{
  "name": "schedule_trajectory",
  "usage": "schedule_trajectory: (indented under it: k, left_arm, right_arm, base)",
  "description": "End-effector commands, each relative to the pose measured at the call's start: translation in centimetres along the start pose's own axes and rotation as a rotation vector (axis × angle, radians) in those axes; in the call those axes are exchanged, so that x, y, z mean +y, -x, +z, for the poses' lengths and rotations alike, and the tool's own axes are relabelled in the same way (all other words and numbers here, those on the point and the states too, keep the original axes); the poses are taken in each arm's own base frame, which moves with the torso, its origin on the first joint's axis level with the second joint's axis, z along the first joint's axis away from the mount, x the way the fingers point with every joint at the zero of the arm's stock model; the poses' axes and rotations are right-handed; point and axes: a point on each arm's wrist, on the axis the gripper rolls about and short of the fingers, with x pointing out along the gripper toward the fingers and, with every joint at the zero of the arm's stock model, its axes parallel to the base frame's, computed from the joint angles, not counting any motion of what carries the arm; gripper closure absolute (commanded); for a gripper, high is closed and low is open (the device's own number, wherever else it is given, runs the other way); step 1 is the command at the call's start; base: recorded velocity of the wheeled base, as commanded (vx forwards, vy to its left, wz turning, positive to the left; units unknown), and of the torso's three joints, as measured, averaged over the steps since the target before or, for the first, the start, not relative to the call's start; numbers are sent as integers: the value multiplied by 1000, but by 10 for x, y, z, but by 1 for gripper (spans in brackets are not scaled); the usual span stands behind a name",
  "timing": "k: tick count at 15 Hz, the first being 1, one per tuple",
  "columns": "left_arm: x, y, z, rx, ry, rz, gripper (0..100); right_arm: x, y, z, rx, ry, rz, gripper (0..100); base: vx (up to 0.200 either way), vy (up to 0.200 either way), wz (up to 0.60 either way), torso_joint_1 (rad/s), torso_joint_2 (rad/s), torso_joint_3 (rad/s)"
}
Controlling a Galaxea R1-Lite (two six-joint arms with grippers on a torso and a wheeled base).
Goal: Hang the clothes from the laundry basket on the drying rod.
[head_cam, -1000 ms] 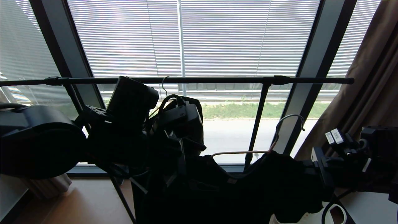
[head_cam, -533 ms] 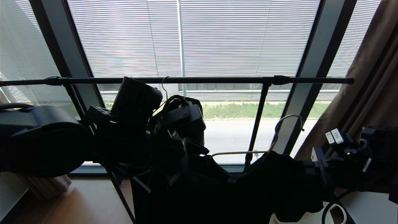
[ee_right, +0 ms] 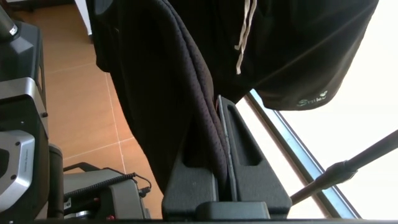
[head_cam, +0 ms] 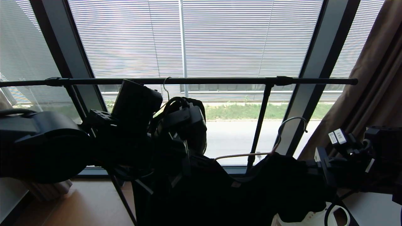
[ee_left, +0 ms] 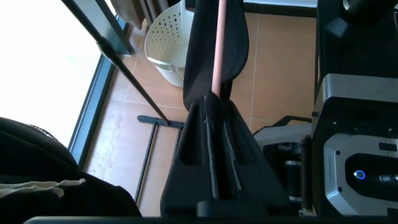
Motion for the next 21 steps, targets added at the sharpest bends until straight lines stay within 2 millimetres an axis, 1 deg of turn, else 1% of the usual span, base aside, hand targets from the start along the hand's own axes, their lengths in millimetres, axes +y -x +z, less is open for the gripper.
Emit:
schedule_trajectory:
  k: [1, 3, 5, 6, 8, 11, 12, 13, 14, 17, 19, 21]
  left_arm:
    - [-3, 1, -6, -10, -3, 10, 100]
    - [-5, 4, -8, -15, 3, 17, 100]
    - [-6, 13, -6, -29, 11, 32, 100]
    - [-6, 15, -5, -32, 13, 36, 100]
    - [-6, 21, -4, -43, 11, 50, 100]
    - [-9, 31, -6, -44, 15, 66, 100]
    - [-9, 31, -7, -44, 15, 66, 100]
    - [-12, 39, -8, -48, 17, 79, 100]
    - [-14, 44, -7, -55, 13, 88, 100]
    - [-20, 58, -7, -74, 31, 110, 100]
    - [-19, 67, -10, -75, 42, 141, 100]
    - [-23, 73, -11, -81, 41, 150, 100]
  right_arm:
    - [-1, 0, 1, 4, -1, -15, 100]
    - [-2, 0, 1, 8, -18, -26, 100]
    - [-2, 0, 0, 15, -26, -43, 100]
    - [-3, 0, 1, 14, -26, -44, 0]
    - [-5, 0, 0, 13, -25, -50, 0]
    - [-12, 9, 1, 1, -25, -84, 0]
    - [-12, 9, 1, 1, -25, -84, 0]
    - [-15, 14, 3, -7, -20, -109, 0]
    - [-17, 15, 3, -8, -20, -117, 0]
    - [-18, 15, 1, -3, -29, -118, 0]
    - [-20, 14, -2, 2, -36, -117, 0]
    - [-21, 12, -4, 8, -42, -117, 0]
  base:
    - [0, 0, 0, 0, 0, 0]
    - [0, 0, 0, 0, 0, 0]
    - [0, 0, 0, 0, 0, 0]
    - [0, 0, 0, 0, 0, 0]
    - [0, 0, 0, 0, 0, 0]
    - [0, 0, 0, 0, 0, 0]
    - [0, 0, 0, 0, 0, 0]
    - [0, 0, 0, 0, 0, 0]
    - [0, 0, 0, 0, 0, 0]
    - [0, 0, 0, 0, 0, 0]
    - [0, 0, 0, 0, 0, 0]
    - [0, 0, 0, 0, 0, 0]
